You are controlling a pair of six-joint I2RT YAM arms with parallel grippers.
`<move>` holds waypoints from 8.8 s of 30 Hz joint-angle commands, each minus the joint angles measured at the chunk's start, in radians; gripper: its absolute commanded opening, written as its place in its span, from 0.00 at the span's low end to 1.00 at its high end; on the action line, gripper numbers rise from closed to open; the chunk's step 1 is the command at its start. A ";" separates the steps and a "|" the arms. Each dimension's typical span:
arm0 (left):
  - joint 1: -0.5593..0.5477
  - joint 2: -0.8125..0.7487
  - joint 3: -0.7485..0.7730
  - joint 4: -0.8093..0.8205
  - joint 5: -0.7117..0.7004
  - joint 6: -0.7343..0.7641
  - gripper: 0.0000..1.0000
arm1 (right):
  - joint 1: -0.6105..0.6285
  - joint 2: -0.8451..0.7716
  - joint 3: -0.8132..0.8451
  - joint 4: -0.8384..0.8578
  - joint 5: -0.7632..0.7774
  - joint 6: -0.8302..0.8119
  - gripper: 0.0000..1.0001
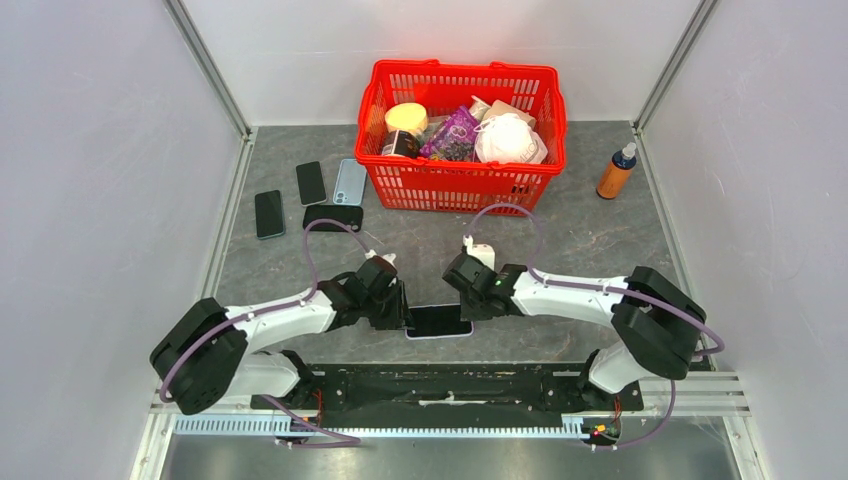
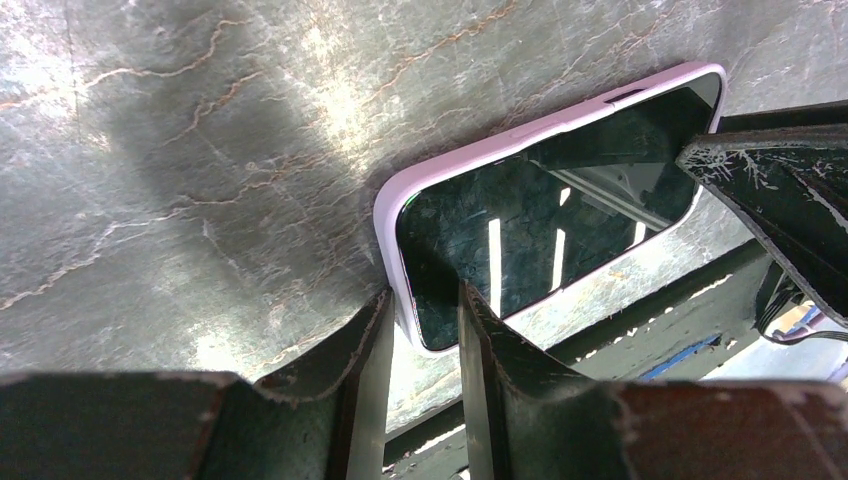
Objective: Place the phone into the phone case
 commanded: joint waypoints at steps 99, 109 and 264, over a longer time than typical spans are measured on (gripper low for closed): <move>-0.266 0.440 0.360 0.246 -0.254 0.663 0.54 | -0.326 -0.870 -0.041 -0.410 0.114 0.031 0.97; -0.217 0.522 0.577 0.061 -0.732 0.200 0.51 | -0.327 -0.804 -0.054 -0.373 0.115 0.028 0.97; 0.693 -0.003 0.475 -0.087 -0.455 0.236 0.78 | -0.333 -0.472 -0.048 -0.091 -0.010 -0.203 0.97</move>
